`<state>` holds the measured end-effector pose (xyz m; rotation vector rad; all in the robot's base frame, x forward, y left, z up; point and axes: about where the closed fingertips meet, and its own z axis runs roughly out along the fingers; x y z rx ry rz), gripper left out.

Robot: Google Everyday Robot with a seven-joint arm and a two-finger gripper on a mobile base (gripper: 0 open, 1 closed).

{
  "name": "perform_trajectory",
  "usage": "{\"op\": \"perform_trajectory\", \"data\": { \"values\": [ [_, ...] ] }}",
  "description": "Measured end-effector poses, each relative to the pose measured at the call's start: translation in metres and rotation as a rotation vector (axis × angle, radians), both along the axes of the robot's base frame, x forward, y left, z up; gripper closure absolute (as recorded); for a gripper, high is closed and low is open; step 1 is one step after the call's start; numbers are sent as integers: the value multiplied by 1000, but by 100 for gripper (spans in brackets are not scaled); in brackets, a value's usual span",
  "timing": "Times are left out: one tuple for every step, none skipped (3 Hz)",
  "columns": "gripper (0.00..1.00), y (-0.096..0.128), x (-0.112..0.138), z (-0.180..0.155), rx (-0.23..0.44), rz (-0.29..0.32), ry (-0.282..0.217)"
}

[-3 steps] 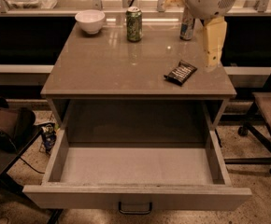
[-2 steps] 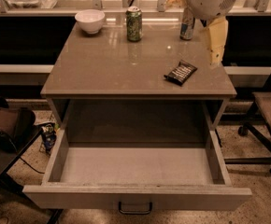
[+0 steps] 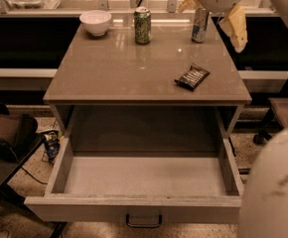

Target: Place rxbar chocolate into top drawer

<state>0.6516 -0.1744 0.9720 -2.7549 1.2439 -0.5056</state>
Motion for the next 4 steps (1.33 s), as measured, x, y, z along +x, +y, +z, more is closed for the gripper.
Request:
{"op": "perform_trajectory", "data": {
  "values": [
    [0,1,9,3,-5,36,-28],
    [0,-2,17,-9,25,22,-19],
    [0,-11,25,-28,51,23,27],
    [0,-14,50,-65,73,93,93]
  ]
}}
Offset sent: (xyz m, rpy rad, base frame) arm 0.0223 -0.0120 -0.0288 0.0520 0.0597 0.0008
